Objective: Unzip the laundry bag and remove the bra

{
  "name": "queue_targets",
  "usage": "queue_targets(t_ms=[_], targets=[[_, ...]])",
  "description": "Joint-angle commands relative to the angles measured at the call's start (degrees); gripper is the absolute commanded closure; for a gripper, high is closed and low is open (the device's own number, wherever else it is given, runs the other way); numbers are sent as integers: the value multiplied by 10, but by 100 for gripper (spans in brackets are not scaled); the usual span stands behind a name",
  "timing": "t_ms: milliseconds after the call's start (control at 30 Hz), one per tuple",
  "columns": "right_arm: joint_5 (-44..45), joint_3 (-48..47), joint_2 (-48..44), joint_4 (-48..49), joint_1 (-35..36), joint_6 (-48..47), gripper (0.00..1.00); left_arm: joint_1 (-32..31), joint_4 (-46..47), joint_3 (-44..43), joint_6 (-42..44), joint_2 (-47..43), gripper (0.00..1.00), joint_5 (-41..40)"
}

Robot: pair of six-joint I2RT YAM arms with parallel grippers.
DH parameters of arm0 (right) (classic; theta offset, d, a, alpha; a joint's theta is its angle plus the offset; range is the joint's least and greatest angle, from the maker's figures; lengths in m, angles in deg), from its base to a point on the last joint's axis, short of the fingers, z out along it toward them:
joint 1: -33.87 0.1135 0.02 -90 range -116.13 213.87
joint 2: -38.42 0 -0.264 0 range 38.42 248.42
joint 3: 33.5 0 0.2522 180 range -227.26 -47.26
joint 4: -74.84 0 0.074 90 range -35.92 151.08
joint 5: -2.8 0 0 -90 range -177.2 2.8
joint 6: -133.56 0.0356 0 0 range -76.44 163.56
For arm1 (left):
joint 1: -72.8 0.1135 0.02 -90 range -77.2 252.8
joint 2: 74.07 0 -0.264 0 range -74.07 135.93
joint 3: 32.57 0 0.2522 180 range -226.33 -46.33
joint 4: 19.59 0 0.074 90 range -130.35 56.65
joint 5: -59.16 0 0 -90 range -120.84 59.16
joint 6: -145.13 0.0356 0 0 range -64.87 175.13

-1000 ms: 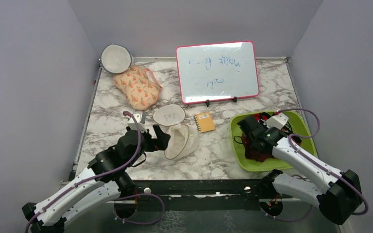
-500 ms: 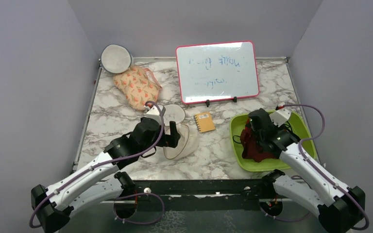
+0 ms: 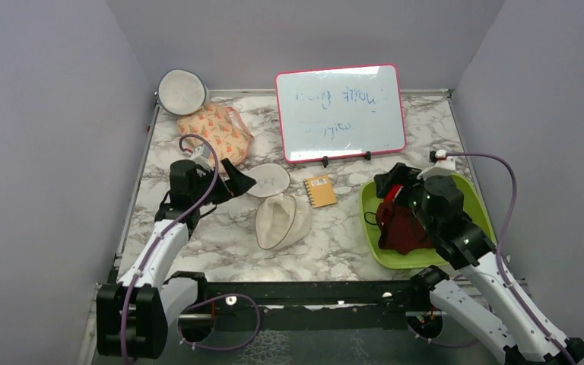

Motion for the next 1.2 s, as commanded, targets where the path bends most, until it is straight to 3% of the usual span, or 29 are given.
queue_targets(t_ms=[0,200,500,667,800,867,1000,1167], targets=[[-135,1,35,48,-2,-64,1,42,209,88,-155,43,13,132],[-168,-12,76,46,-2,-64,1,47,264,113,-185,120,16,78],[-160,-12,42,38,-2,-70,2,56,364,90,-210,273,46,65],[-156,-12,28,29,-2,-69,2,61,399,62,-205,329,54,52],[-159,-16,27,28,-2,-67,2,69,474,61,-246,377,70,72],[-161,-19,27,28,-2,-65,2,70,497,55,-255,386,74,79],[-166,-19,29,31,-2,-66,2,70,532,46,-257,381,95,100],[-174,-18,34,32,-2,-67,2,70,538,71,-211,286,100,97]])
